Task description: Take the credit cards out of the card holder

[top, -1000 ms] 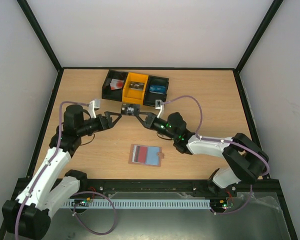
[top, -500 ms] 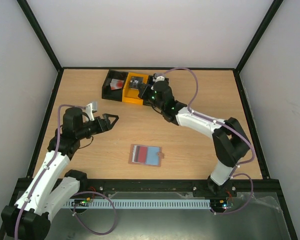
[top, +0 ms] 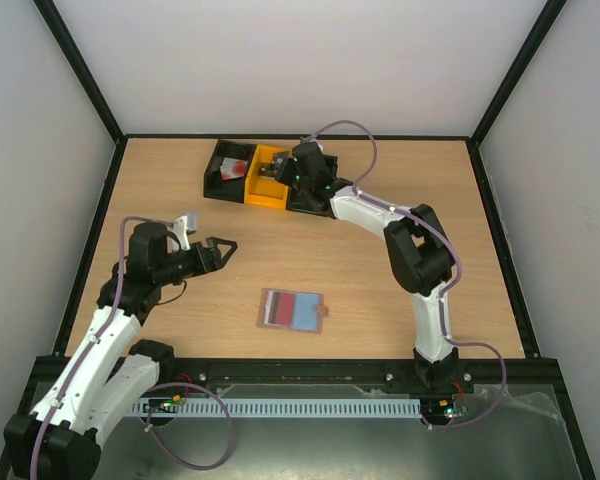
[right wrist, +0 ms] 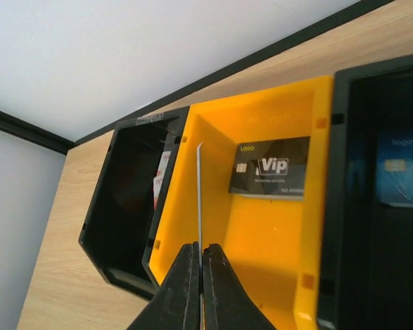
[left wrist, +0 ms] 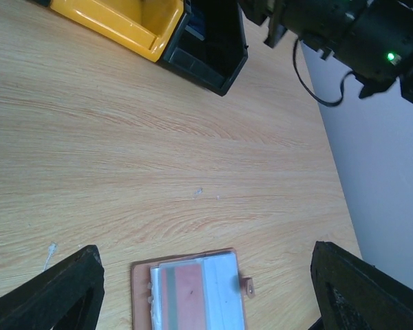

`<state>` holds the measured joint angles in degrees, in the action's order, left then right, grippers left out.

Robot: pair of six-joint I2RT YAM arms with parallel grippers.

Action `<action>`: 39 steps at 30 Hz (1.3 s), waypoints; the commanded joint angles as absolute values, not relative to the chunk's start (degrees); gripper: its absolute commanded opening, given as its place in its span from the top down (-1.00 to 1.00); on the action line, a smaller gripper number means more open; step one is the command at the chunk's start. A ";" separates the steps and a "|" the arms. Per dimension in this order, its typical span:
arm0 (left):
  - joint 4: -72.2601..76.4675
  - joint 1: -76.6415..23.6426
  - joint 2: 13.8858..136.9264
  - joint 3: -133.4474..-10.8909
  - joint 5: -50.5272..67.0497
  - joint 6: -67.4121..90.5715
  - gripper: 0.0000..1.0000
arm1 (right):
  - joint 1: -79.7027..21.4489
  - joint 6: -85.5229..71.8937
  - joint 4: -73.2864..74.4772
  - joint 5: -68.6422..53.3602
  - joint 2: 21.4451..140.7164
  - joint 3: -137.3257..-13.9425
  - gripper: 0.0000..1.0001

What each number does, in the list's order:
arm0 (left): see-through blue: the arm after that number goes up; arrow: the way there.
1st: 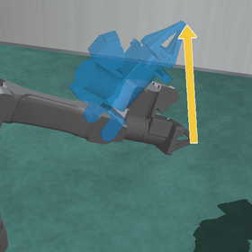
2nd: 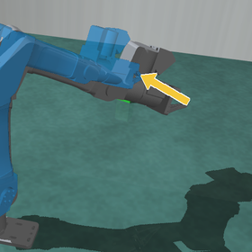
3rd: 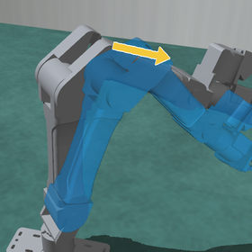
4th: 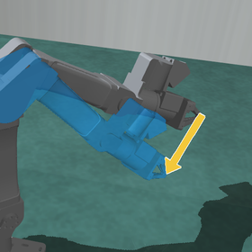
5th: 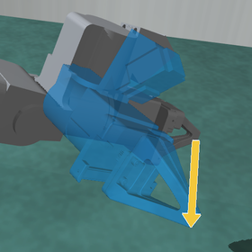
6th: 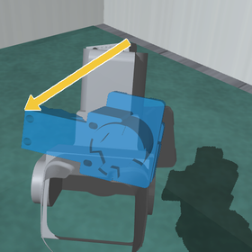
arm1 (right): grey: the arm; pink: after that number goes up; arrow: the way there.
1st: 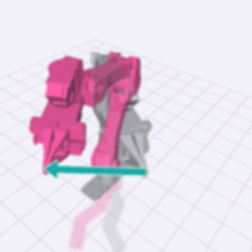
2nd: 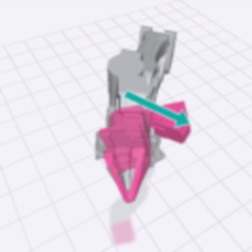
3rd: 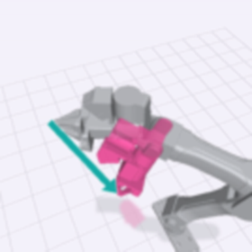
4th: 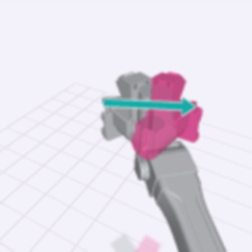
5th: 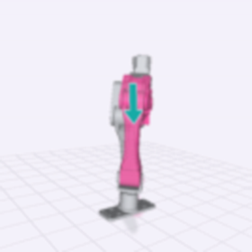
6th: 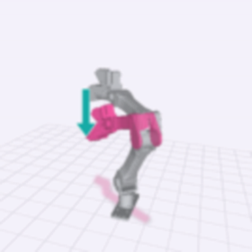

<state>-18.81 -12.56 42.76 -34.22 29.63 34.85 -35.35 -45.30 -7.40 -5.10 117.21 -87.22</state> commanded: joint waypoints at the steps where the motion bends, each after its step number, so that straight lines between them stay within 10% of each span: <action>1: -19.51 -12.26 41.41 -33.31 30.59 34.09 -0.66 | -34.90 -44.18 -2.32 -4.40 122.43 -96.72 0.96; 39: -17.54 -12.30 42.43 -33.58 32.27 36.45 -0.66 | -32.85 -48.22 1.26 -3.06 143.60 -119.61 0.96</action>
<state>-18.72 -12.56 42.39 -33.89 31.38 35.44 -33.21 -46.76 2.28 -5.23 142.96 -117.60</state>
